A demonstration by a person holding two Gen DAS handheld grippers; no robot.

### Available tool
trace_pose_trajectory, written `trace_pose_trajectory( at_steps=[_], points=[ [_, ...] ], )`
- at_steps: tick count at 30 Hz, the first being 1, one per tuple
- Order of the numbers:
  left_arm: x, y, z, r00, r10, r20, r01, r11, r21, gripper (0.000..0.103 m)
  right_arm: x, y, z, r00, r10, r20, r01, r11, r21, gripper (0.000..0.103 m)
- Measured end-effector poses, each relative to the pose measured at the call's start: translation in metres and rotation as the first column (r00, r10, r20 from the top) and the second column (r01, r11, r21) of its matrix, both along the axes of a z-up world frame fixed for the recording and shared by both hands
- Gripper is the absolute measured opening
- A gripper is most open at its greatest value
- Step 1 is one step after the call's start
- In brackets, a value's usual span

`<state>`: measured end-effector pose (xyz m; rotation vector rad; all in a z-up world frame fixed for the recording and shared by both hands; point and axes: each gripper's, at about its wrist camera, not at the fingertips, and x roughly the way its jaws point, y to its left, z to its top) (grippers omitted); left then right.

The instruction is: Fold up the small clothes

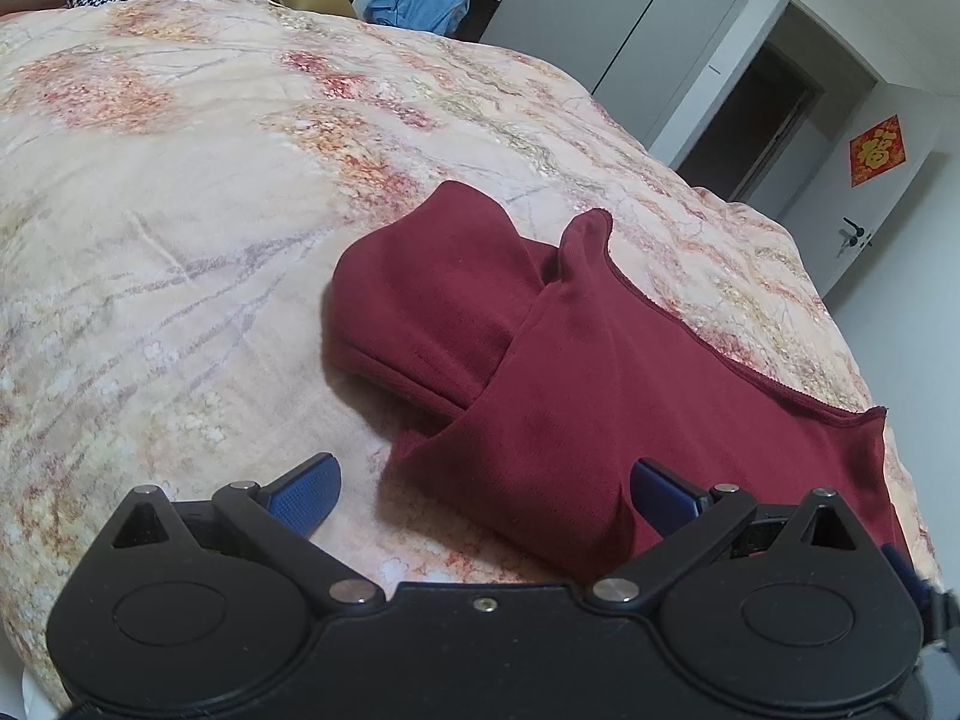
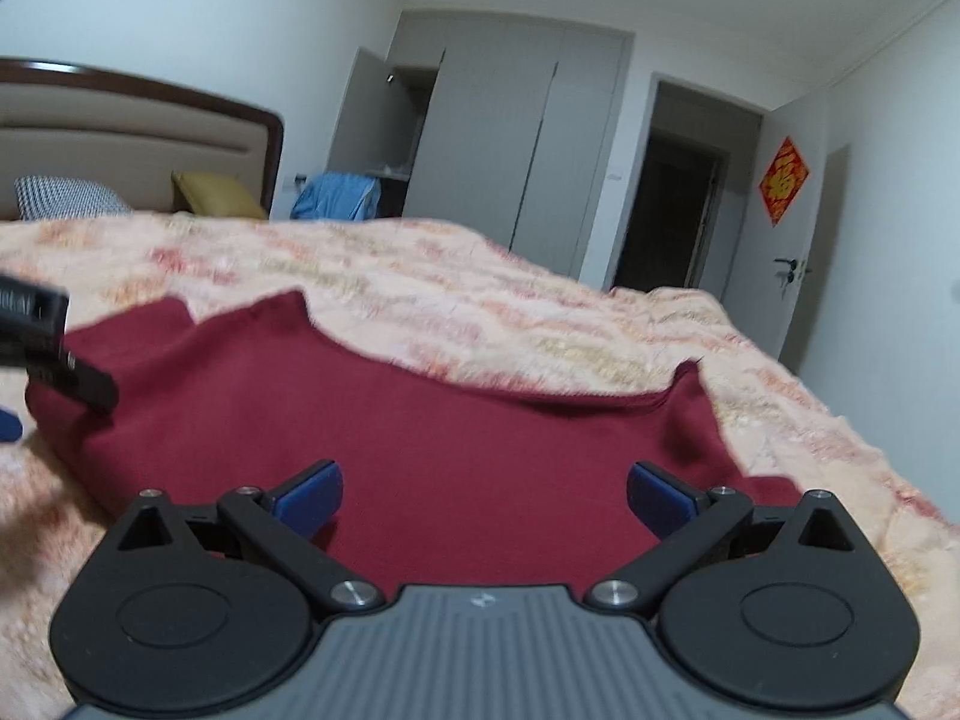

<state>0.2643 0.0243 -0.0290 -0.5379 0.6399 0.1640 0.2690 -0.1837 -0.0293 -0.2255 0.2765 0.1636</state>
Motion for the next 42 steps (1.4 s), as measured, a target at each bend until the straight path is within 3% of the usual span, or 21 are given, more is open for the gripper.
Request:
trace_pose_trajectory(
  at_steps=[6, 10, 14, 42],
  points=[
    [-0.004, 0.005, -0.007, 1.0, 0.014, 0.018, -0.013, 0.999, -0.038, 0.102, 0.007, 0.002, -0.028, 0.998, 0.003, -0.056, -0.001, 1.0, 0.03, 0.103],
    [-0.005, 0.001, -0.008, 1.0, -0.002, 0.021, 0.002, 1.0, -0.006, 0.102, 0.003, -0.006, -0.032, 0.999, 0.01, -0.048, -0.007, 0.997, 0.077, 0.103],
    [-0.004, -0.002, -0.008, 1.0, -0.009, 0.019, 0.009, 1.0, 0.021, 0.102, -0.001, -0.007, -0.034, 0.999, 0.004, -0.034, -0.001, 0.997, 0.074, 0.103],
    [0.01, -0.005, -0.008, 1.0, -0.001, 0.025, 0.0, 1.0, 0.029, 0.102, -0.001, -0.007, -0.032, 0.999, 0.012, -0.034, -0.009, 0.996, 0.09, 0.103]
  ],
)
